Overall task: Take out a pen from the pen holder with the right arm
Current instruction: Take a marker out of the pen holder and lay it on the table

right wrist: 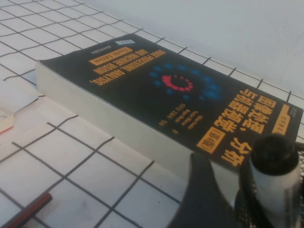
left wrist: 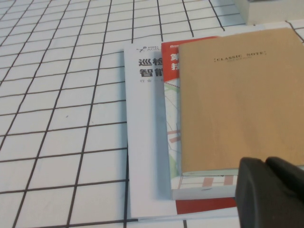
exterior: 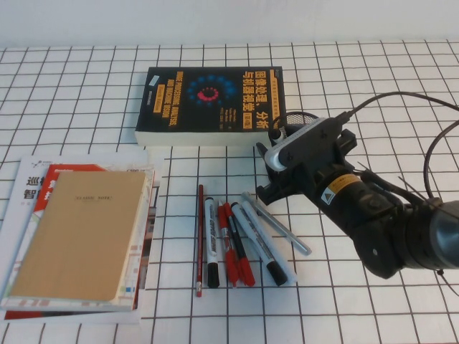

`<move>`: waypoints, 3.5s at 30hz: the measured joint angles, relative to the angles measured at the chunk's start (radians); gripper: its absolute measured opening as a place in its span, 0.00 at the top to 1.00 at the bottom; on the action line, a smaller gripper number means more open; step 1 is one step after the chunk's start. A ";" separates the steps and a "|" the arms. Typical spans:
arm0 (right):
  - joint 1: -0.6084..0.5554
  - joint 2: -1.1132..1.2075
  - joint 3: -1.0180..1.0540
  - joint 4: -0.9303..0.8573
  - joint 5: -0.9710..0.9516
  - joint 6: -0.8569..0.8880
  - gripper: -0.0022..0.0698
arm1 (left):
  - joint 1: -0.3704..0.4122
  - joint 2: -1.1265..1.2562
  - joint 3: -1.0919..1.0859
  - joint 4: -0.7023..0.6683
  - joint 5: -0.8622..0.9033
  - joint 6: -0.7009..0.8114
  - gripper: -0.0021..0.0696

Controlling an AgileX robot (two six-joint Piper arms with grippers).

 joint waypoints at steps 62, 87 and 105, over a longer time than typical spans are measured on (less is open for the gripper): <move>-0.005 -0.425 -0.043 0.033 0.312 -0.005 0.78 | 0.000 0.000 0.000 0.000 0.000 0.000 0.98; -0.005 -0.405 -0.302 0.143 1.558 0.238 0.78 | 0.000 0.000 0.000 0.000 0.000 0.000 0.98; -0.005 -0.188 -0.316 0.065 1.423 0.177 0.78 | 0.000 0.000 0.000 0.000 0.000 0.000 0.98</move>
